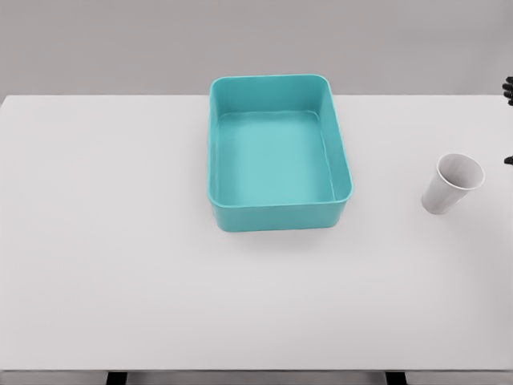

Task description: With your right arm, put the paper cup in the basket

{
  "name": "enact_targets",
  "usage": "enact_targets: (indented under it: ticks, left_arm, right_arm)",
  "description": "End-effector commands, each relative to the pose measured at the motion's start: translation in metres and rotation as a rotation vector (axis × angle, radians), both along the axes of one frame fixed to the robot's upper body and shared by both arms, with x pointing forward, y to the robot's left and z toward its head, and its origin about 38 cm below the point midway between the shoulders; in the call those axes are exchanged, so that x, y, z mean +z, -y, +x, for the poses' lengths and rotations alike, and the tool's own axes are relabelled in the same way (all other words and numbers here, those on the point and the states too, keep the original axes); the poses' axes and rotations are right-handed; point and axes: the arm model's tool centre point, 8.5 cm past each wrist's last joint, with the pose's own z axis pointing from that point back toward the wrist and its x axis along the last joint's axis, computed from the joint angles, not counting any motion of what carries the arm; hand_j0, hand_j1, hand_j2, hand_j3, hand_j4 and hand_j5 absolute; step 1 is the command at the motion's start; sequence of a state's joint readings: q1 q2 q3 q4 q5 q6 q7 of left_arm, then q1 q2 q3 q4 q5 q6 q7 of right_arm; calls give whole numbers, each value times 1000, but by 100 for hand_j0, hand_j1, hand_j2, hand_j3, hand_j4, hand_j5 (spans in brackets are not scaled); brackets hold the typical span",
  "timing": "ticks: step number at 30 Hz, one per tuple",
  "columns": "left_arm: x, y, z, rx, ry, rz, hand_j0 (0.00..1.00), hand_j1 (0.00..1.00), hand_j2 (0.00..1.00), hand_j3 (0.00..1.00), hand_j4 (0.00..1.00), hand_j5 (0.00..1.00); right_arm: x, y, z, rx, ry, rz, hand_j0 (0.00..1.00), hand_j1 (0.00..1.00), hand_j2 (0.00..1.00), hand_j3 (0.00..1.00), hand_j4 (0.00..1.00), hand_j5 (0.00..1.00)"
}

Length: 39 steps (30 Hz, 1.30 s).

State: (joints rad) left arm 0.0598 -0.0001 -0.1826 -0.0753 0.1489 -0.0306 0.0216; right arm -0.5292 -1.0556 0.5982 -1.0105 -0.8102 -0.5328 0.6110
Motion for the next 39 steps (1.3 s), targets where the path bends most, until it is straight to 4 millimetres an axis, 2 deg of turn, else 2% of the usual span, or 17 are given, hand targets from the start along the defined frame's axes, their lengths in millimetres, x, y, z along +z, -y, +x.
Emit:
enact_targets:
  ticks: [1, 3, 4, 5, 7, 10, 12, 14, 18, 21, 24, 26, 29, 31, 33, 34, 39]
  left_arm:
    - [0, 0, 0, 0, 0, 0, 100, 100, 100, 100, 100, 100]
    - [0, 0, 0, 0, 0, 0, 100, 100, 100, 100, 100, 100]
    - [0, 0, 0, 0, 0, 0, 100, 100, 100, 100, 100, 100]
    - [0, 0, 0, 0, 0, 0, 100, 100, 100, 100, 100, 100]
    - [0, 0, 0, 0, 0, 0, 100, 100, 100, 100, 100, 100]
    - [0, 0, 0, 0, 0, 0, 100, 100, 100, 100, 100, 100]
    - [0, 0, 0, 0, 0, 0, 100, 100, 100, 100, 100, 100]
    - [0, 0, 0, 0, 0, 0, 100, 100, 100, 100, 100, 100]
    - [0, 0, 0, 0, 0, 0, 100, 100, 100, 100, 100, 100]
    - [0, 0, 0, 0, 0, 0, 100, 100, 100, 100, 100, 100]
    - [0, 0, 0, 0, 0, 0, 100, 100, 100, 100, 100, 100]
    - [0, 0, 0, 0, 0, 0, 100, 100, 100, 100, 100, 100]
    - [0, 0, 0, 0, 0, 0, 100, 100, 100, 100, 100, 100]
    - [0, 0, 0, 0, 0, 0, 100, 100, 100, 100, 100, 100]
    - [0, 0, 0, 0, 0, 0, 100, 100, 100, 100, 100, 100]
    - [0, 0, 0, 0, 0, 0, 100, 100, 100, 100, 100, 100]
    - [0, 0, 0, 0, 0, 0, 100, 100, 100, 100, 100, 100]
  right_arm:
    - [-11, -6, 0, 17, -25, 1, 100, 100, 100, 100, 100, 100]
    - [-25, -22, 4, 48, -38, 18, 100, 100, 100, 100, 100, 100]
    - [-24, -34, 10, 76, -33, 6, 100, 100, 100, 100, 100, 100]
    - [-27, -32, 9, 77, -48, -43, 100, 100, 100, 100, 100, 100]
    - [-23, -14, 7, 36, -43, -96, 100, 100, 100, 100, 100, 100]
    - [-24, -22, 8, 62, -27, -94, 100, 100, 100, 100, 100, 100]
    - [-25, -15, 6, 30, 32, 15, 100, 100, 100, 100, 100, 100]
    - [-25, -8, 3, 10, 28, 18, 100, 100, 100, 100, 100, 100]
    - [-20, -6, 4, -5, 46, 70, 100, 100, 100, 100, 100, 100]
    - [-14, -7, 3, 7, 54, 61, 100, 100, 100, 100, 100, 100]
    - [-12, -12, -7, 51, 38, 36, 100, 100, 100, 100, 100, 100]
    - [-15, -7, -15, 51, 15, 14, 100, 100, 100, 100, 100, 100]
    - [-25, -10, -23, 66, -16, 8, 100, 100, 100, 100, 100, 100]
    - [-30, -15, -23, 76, -25, 11, 100, 100, 100, 100, 100, 100]
    - [-47, -25, -21, 90, -49, 26, 100, 100, 100, 100, 100, 100]
    - [-52, -23, -22, 84, -60, 15, 100, 100, 100, 100, 100, 100]
    - [-59, -28, -21, 92, -72, 20, 100, 100, 100, 100, 100, 100]
